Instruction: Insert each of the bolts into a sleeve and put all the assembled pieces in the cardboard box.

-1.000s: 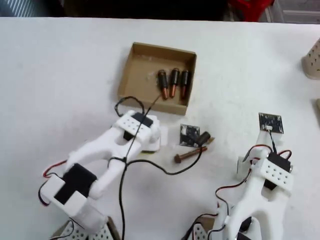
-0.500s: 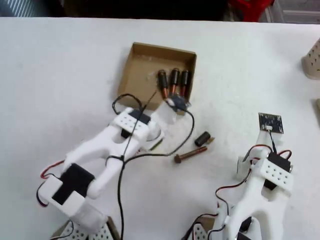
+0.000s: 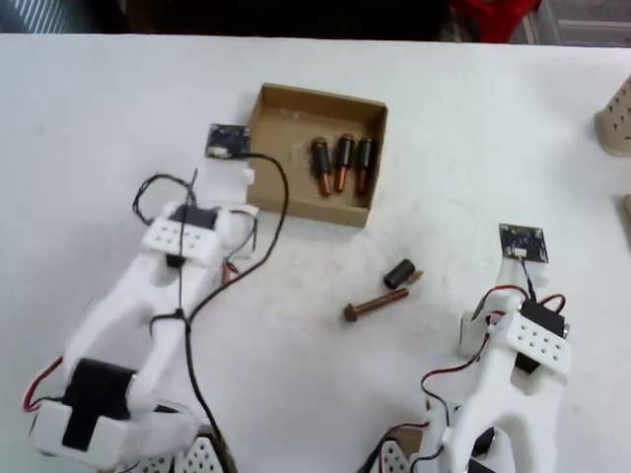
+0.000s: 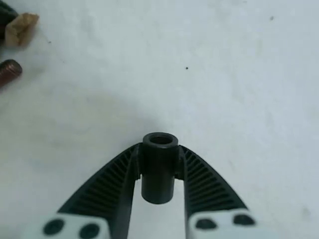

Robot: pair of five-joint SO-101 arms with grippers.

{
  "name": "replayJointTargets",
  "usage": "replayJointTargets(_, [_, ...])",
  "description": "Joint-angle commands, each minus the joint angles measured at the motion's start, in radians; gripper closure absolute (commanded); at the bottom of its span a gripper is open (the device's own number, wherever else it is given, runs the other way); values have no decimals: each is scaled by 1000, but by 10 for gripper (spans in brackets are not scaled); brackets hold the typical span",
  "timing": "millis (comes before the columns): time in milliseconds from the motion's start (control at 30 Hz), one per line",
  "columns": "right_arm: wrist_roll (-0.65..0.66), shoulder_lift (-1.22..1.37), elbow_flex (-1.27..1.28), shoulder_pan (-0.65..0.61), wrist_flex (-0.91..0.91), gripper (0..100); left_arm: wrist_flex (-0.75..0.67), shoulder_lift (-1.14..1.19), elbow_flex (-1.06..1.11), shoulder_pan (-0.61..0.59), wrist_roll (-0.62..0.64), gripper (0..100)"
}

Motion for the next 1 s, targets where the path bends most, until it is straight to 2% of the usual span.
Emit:
replayJointTargets(0, [-35,-35,-6,-62,-18,981,-276,-143,150,-76,14,978])
replayJointTargets(167, [-109,-38,-11,-185,-19,981,-516,-240,341,-107,14,977])
replayJointTargets(300, [-107,-38,-18,-308,-21,981,-626,-280,451,-108,15,977])
replayJointTargets(433, [-121,-38,-52,-424,-21,981,-658,-286,491,-157,15,977])
replayJointTargets(700, [-361,-38,-75,-717,-120,981,-663,-283,499,-318,8,977])
replayJointTargets(800, [-428,-38,-74,-812,-200,981,-678,-283,522,-338,6,977])
replayJointTargets(967, [-476,-30,-71,-914,-378,981,-781,-285,574,-340,6,977])
